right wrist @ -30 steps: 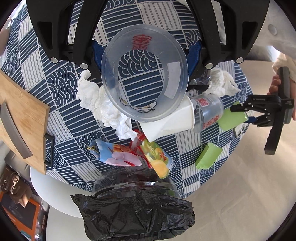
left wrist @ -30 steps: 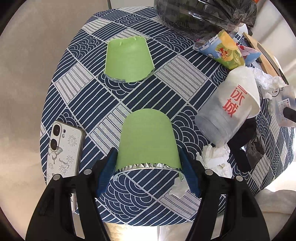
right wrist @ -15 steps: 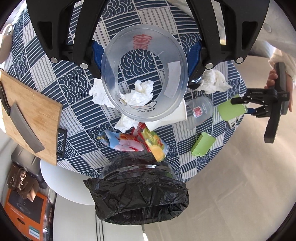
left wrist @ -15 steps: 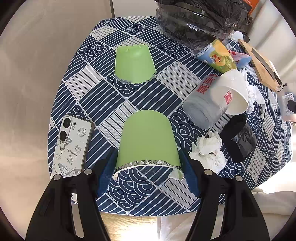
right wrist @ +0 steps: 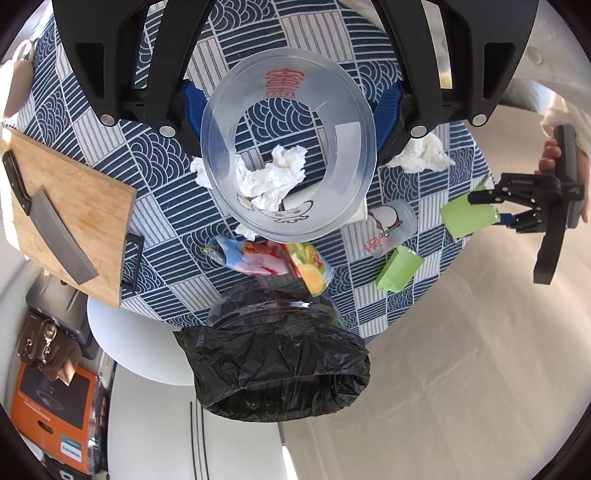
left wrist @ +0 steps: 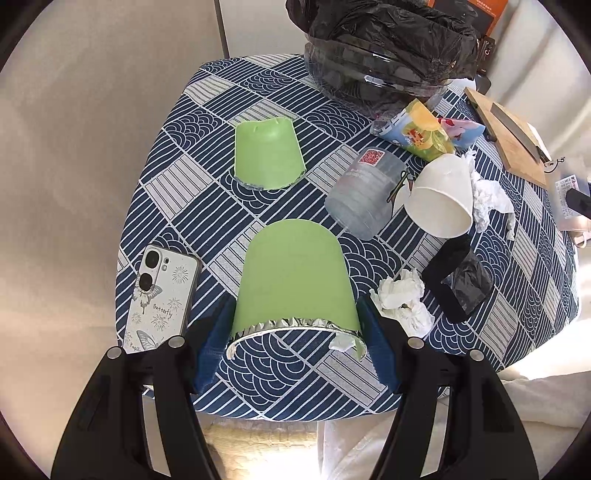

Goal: Collect trash
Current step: 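Carry the green cup and clear bowl with both tools over the trash bin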

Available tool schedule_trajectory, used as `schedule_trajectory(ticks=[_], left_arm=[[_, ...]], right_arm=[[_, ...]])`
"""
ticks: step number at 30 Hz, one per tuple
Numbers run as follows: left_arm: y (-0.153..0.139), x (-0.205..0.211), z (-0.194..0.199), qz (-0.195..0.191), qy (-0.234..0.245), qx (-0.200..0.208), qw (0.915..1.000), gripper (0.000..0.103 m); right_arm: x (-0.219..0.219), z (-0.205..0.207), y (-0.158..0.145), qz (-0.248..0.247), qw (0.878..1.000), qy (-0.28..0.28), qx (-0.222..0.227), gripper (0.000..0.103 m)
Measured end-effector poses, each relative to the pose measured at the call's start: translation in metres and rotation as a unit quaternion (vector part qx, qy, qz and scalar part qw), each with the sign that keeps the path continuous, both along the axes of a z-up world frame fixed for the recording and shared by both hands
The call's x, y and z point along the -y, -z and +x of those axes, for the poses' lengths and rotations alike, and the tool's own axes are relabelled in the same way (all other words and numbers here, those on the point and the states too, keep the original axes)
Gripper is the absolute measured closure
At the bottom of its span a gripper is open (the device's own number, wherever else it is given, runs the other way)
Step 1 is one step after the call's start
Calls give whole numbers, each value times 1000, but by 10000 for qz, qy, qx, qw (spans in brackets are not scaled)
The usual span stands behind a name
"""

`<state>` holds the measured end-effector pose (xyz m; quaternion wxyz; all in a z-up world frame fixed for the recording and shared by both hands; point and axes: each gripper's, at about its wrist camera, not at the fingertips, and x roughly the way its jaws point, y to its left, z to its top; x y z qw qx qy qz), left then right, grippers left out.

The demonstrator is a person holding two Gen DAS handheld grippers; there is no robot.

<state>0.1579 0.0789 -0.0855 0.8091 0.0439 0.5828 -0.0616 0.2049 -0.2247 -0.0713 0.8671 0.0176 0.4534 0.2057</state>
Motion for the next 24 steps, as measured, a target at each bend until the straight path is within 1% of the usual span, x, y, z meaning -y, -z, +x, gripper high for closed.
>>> schedule_trajectory(ticks=[8,12,19,24], left_arm=[[-25,0,7,43,24,283,9996,36],[-45,-3,11,-81,-2,539,9985,36],[-75,-1,24,-35,142,870,9961,36],[-92,4,40,-101,238,1115,9934,36]], right_arm=[[-1,8,-20,-43,9997,-81,244,36],[-3,13,-31,-75,9992,-110,370,36],[-7,25,-50,-135,9981,-120,586,36],[-7,36,-69,-134,9967,-99,801,36]])
